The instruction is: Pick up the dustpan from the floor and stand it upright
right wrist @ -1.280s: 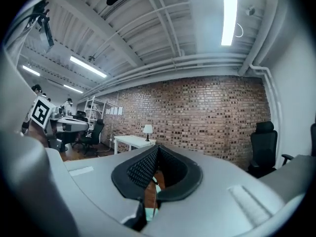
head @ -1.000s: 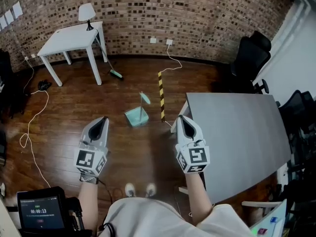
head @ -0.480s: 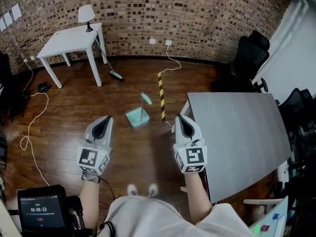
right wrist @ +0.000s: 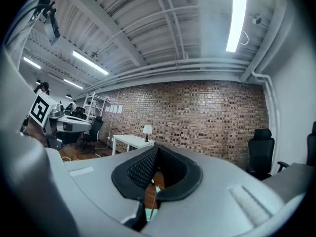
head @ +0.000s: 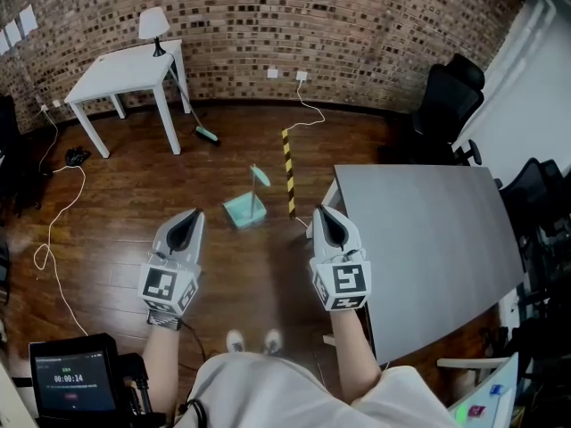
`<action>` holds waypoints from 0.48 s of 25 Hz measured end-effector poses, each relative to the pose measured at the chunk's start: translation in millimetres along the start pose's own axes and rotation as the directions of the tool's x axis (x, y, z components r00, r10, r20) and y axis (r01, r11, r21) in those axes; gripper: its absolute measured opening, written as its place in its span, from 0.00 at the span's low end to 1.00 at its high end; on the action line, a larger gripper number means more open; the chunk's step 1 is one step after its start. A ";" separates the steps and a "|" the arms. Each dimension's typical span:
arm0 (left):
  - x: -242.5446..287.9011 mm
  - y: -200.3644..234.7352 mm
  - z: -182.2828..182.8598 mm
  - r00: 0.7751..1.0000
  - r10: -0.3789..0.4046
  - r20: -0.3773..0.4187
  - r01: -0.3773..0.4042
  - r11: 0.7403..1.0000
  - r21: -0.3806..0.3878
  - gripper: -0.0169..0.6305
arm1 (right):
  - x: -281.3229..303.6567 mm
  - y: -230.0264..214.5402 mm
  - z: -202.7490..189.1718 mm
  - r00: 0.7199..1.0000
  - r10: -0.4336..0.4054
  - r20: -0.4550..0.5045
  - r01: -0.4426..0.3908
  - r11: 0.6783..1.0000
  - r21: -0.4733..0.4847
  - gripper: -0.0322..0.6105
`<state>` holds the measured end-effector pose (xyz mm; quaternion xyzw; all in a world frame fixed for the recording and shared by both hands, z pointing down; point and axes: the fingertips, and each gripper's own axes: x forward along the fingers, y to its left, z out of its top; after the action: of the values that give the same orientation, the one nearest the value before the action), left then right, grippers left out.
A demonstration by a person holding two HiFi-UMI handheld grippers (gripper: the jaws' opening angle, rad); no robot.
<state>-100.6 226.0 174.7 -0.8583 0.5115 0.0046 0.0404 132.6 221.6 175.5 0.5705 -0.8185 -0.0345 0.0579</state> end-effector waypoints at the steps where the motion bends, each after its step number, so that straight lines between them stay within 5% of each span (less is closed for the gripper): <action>1: -1.3 1.2 1.8 1.000 -0.001 -0.001 0.001 1.000 -0.002 0.03 | -0.3 2.0 2.4 1.000 0.002 -0.001 -0.002 1.000 -0.003 0.07; 12: 0.7 -8.4 -5.2 1.000 -0.010 -0.011 0.010 1.000 -0.007 0.03 | -4.2 -0.9 -6.1 1.000 0.011 -0.015 -0.011 1.000 -0.005 0.07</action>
<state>-93.1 229.0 180.3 -0.8610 0.5075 0.0014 0.0344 135.7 225.3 181.2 0.5660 -0.8211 -0.0322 0.0658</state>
